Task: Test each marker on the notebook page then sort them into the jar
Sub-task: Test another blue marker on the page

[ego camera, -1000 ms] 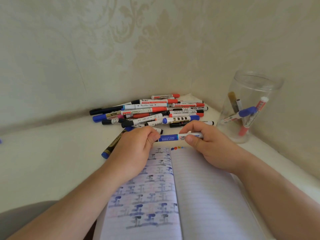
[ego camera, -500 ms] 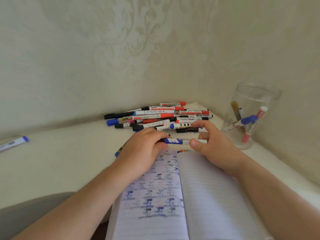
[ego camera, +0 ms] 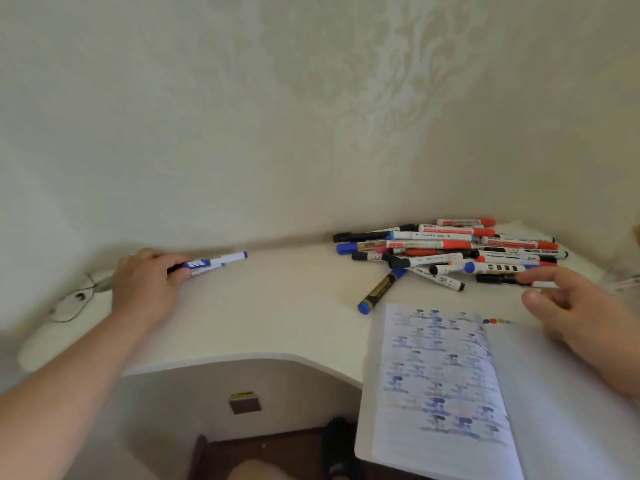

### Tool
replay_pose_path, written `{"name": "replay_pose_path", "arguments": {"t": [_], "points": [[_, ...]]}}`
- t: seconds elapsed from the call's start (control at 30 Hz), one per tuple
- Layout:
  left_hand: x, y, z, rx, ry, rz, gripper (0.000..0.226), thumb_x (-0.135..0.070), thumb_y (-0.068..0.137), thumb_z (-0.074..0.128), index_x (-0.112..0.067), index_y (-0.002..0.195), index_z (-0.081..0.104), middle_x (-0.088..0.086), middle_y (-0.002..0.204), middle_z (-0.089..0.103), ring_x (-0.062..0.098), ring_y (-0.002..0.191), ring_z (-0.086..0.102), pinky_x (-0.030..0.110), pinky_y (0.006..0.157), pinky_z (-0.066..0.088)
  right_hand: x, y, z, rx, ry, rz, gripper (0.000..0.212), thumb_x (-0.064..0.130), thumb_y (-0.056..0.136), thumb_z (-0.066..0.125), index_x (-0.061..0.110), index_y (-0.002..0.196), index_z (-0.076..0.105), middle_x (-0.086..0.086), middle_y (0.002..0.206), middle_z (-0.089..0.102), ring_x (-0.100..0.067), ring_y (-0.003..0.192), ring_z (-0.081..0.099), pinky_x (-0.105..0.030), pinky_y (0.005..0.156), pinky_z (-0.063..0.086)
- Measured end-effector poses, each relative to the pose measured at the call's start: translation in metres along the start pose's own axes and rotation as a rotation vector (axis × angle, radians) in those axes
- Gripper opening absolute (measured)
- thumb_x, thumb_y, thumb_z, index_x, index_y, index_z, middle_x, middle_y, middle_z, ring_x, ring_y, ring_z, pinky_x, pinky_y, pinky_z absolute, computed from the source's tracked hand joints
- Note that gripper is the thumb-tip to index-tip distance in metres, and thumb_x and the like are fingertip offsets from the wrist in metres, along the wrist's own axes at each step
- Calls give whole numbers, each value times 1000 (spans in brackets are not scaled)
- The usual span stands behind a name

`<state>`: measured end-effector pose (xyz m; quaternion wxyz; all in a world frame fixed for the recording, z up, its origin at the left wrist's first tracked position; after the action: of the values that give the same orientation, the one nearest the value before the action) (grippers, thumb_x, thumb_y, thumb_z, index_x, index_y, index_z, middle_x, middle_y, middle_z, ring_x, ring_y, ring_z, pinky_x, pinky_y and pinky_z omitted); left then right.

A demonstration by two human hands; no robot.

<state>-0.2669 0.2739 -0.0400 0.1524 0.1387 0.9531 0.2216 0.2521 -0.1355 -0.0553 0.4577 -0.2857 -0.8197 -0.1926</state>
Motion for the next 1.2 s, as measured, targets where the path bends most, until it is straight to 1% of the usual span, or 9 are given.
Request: {"name": "replay_pose_path", "arguments": {"t": [0.2,0.37,0.43,0.5,0.63,0.83,1.0,1.1,1.2], "points": [[0,-2,9,71,23,3,33,-50,83,79,-44,115,72,0,117,66,34,113,51,43,99,39,2,-3,1,28,115,32,101,105,40,63,37,115,66,1,56,44,-18,48,34,-24,42,29],[-95,-21,4,94,-130,141,22,-50,84,72,-47,106,71,-13,112,63,26,115,50,37,102,36,10,-8,7,38,171,24,99,103,39,67,35,111,67,7,55,45,-13,47,36,-19,41,31],[-158,-37,11,189,-223,248,19,-57,86,66,-44,98,72,-18,101,64,18,105,57,36,95,43,14,-11,10,47,190,24,97,103,39,66,36,109,67,8,55,46,-13,48,37,-19,42,32],[-219,-59,23,362,-328,289,33,-69,84,58,-41,95,71,-18,93,65,11,93,60,34,86,50,16,-13,12,47,207,21,96,104,39,65,38,109,67,7,57,47,-14,50,38,-22,45,33],[-306,-101,47,598,-178,443,53,-80,85,52,-36,114,62,-11,105,59,13,98,58,36,85,52,17,-13,12,22,243,10,93,102,43,65,36,109,68,7,58,48,-15,52,37,-26,52,31],[-301,-96,26,673,101,444,26,-48,92,56,-26,102,66,-2,103,66,20,92,62,32,78,53,14,-7,12,-20,261,-52,33,61,85,63,34,104,69,6,59,45,-17,55,34,-31,56,27],[-295,-59,-46,649,-424,325,4,-28,87,75,-26,86,72,-5,66,70,11,58,62,27,61,48,12,-3,13,-2,249,-84,14,40,100,62,29,107,69,9,55,44,-15,52,34,-28,51,28],[-322,-47,-81,456,-786,337,11,-29,84,82,-23,89,74,-13,57,58,6,54,53,24,59,44,12,-1,13,-2,207,-120,19,52,90,67,38,103,70,2,62,43,-16,56,38,-30,55,31],[-365,-58,-81,452,-1065,347,33,-51,71,79,-22,86,74,-9,61,50,13,59,44,32,63,37,14,-1,17,46,230,-157,36,65,76,66,44,105,71,0,67,42,-16,59,39,-32,59,34]]}}
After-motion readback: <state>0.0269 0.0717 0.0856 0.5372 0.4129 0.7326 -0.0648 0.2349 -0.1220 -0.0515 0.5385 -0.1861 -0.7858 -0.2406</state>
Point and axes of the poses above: each hand's wrist, its own y-axis towards the middle knuckle, its own z-axis out of the palm, x = y × z, the point moved 10 cm from there along y, towards the middle knuckle
